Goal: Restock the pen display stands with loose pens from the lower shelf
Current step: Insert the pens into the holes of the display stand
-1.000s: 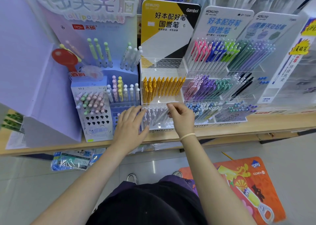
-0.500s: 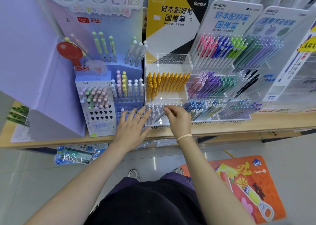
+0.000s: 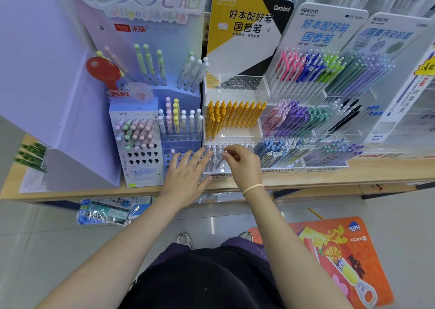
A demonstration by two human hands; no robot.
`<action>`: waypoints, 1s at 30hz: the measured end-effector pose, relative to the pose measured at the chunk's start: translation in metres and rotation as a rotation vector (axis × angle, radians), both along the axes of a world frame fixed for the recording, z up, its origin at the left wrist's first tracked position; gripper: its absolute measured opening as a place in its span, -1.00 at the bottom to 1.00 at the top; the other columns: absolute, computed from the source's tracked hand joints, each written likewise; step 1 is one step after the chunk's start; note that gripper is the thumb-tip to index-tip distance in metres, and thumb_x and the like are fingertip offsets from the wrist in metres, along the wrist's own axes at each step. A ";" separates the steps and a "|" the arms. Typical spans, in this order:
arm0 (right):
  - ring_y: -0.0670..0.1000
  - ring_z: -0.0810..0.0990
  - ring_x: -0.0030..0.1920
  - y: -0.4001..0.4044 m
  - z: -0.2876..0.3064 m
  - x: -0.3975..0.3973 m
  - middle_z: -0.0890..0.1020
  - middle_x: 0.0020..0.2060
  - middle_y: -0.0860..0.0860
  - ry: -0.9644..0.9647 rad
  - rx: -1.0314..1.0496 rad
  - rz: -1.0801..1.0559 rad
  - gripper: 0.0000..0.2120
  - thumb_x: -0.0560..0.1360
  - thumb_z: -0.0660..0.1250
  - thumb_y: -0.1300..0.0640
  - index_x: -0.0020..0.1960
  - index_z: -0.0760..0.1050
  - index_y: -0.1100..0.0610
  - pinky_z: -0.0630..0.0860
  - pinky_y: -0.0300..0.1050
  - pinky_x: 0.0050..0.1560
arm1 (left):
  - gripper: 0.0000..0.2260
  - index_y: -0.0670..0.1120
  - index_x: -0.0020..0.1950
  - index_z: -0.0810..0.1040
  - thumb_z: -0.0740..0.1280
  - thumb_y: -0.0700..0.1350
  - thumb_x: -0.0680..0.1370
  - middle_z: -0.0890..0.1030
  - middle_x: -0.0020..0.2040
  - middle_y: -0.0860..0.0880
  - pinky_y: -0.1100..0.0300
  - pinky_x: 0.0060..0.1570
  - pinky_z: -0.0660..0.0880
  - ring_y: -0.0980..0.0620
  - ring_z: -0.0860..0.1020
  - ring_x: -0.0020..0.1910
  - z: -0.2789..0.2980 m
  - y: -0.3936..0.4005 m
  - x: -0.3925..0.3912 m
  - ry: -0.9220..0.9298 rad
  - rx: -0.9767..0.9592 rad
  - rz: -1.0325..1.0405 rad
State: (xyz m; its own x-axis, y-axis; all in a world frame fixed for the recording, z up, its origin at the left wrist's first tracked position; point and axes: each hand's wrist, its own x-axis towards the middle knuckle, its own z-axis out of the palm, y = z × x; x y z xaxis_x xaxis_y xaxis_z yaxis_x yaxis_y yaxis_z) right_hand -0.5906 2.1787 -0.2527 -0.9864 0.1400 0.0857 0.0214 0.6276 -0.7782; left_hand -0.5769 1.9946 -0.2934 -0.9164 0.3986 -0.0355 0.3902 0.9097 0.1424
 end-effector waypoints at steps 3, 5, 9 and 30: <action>0.01 0.61 -0.15 -0.004 0.000 -0.001 0.69 -0.17 0.09 0.020 0.043 0.053 -0.90 0.51 0.44 0.22 -0.01 0.66 0.23 0.52 -0.24 -0.05 | -0.39 0.00 0.61 0.17 -0.02 0.26 0.62 0.39 0.52 -0.06 -0.14 0.42 0.08 -0.17 0.43 0.42 0.000 0.000 0.001 0.001 0.000 0.001; 0.03 0.61 -0.15 -0.006 0.001 -0.003 0.69 -0.16 0.10 0.012 0.074 0.099 -0.90 0.51 0.44 0.22 -0.01 0.65 0.24 0.53 -0.17 -0.05 | -0.39 0.02 0.62 0.12 -0.05 0.26 0.63 0.38 0.54 -0.05 -0.15 0.43 0.07 -0.17 0.41 0.44 0.001 0.000 0.001 -0.008 0.004 0.003; 0.06 0.61 -0.17 0.001 -0.002 -0.009 0.68 -0.15 0.12 -0.037 0.171 0.139 -0.89 0.52 0.43 0.20 -0.01 0.66 0.23 0.51 -0.15 -0.09 | -0.38 0.04 0.63 0.08 -0.11 0.28 0.62 0.31 0.57 -0.04 -0.17 0.47 0.07 -0.16 0.35 0.49 0.003 -0.001 0.000 -0.039 -0.005 -0.001; -0.02 0.63 -0.23 0.004 -0.006 -0.006 0.64 -0.26 -0.04 -0.154 0.075 0.119 -0.95 0.55 0.41 0.15 -0.04 0.64 0.12 0.58 -0.11 -0.11 | -0.37 0.06 0.64 0.09 -0.17 0.29 0.62 0.27 0.59 0.01 -0.14 0.49 0.05 -0.10 0.31 0.50 0.003 -0.003 -0.005 -0.086 0.092 0.008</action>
State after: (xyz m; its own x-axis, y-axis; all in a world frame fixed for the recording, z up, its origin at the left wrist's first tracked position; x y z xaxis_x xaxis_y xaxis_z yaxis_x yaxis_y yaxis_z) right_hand -0.5965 2.1827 -0.2587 -0.9979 0.0205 -0.0615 0.0587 0.6886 -0.7227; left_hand -0.5814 1.9919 -0.2906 -0.9147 0.3964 -0.0781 0.3656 0.8943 0.2579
